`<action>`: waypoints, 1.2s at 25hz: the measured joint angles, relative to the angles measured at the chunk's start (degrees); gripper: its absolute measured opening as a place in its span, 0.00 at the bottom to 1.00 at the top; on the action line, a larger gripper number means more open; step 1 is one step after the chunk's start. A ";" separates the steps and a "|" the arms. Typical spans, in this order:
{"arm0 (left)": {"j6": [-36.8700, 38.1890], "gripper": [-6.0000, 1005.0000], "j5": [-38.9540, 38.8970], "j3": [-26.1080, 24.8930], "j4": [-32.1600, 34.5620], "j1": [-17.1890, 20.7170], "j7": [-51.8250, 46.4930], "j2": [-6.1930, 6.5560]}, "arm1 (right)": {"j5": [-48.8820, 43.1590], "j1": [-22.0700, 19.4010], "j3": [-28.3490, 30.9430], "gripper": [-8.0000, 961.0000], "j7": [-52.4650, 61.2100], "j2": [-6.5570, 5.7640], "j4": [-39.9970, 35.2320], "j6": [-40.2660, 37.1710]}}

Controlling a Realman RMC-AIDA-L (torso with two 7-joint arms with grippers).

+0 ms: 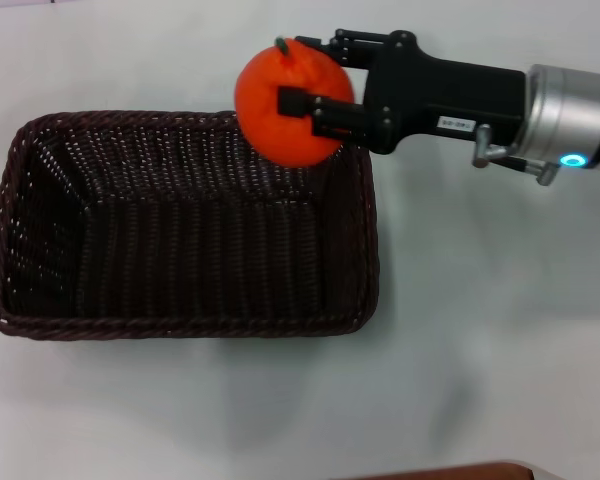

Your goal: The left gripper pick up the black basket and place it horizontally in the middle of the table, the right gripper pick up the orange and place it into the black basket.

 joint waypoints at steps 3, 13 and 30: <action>-0.56 0.79 -2.63 -0.11 4.28 0.00 6.84 0.01 | 0.12 0.97 -0.10 0.50 -0.06 -0.02 0.94 -0.31; -0.86 0.79 -6.89 -0.23 12.33 1.00 31.80 0.01 | 8.97 0.23 1.91 0.97 -0.21 -0.29 0.59 2.55; 2.49 0.79 -18.04 -0.27 36.76 4.92 75.80 -0.26 | 31.14 -5.02 26.71 0.97 -25.68 0.05 29.34 4.96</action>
